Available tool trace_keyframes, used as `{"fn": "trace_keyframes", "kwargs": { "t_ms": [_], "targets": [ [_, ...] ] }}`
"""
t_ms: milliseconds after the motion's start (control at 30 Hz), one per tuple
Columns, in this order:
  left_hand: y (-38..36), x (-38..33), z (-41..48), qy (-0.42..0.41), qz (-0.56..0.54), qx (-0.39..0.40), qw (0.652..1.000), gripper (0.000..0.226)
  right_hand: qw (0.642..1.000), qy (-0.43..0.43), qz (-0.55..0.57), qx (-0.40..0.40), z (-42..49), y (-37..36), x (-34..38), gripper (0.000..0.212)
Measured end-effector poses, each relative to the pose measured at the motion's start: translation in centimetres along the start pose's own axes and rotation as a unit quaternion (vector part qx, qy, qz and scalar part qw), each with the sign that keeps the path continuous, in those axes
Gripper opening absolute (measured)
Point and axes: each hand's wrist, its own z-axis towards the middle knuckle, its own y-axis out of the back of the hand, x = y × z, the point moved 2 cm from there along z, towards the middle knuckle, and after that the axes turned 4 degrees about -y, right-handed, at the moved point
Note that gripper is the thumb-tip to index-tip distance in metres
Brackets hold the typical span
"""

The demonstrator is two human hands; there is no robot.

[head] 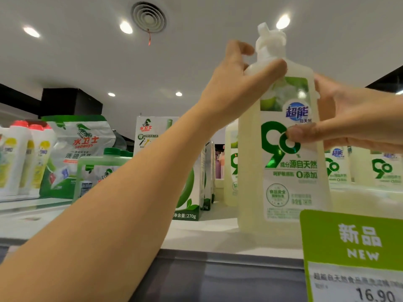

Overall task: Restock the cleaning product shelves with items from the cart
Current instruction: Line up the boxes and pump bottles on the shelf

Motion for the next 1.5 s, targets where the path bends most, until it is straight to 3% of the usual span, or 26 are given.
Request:
{"fn": "trace_keyframes", "kwargs": {
  "t_ms": [133, 333, 467, 600, 833, 1200, 1333, 1500],
  "targets": [
    [0.2, 0.5, 0.3, -0.013, 0.122, -0.088, 0.988, 0.048, 0.997, -0.042, -0.057, 0.014, 1.5, -0.6, -0.2, 0.079],
    [0.0, 1.4, 0.2, 0.095, 0.188, -0.019, 0.977, 0.057, 0.987, -0.131, -0.089, 0.002, 5.6, -1.7, -3.1, 0.095],
    [-0.1, 2.3, 0.1, 0.173, 0.252, 0.069, 0.95, 0.068, 0.982, -0.162, -0.1, 0.011, 7.6, -2.1, -4.6, 0.114],
    [-0.1, 2.6, 0.3, 0.134, 0.308, 0.088, 0.938, 0.065, 0.977, -0.179, -0.115, 0.015, 8.3, -2.4, -4.9, 0.113],
    [-0.5, 2.7, 0.8, 0.056, 0.296, 0.095, 0.949, 0.043, 0.98, -0.168, -0.109, -0.009, 8.8, -3.4, -5.5, 0.113],
    [-1.7, 3.2, 0.4, 0.036, 0.347, 0.186, 0.919, 0.048, 0.976, -0.159, -0.147, -0.013, 9.1, -2.9, -6.3, 0.095],
    [-2.2, 3.4, 0.0, -0.017, 0.372, 0.186, 0.909, 0.036, 0.974, -0.152, -0.165, -0.019, 8.9, -3.2, -7.0, 0.095],
    [-3.6, 3.5, -1.2, -0.01, 0.369, 0.295, 0.881, 0.036, 0.964, -0.171, -0.201, 0.017, 7.2, -2.0, -6.4, 0.103]
  ]
}}
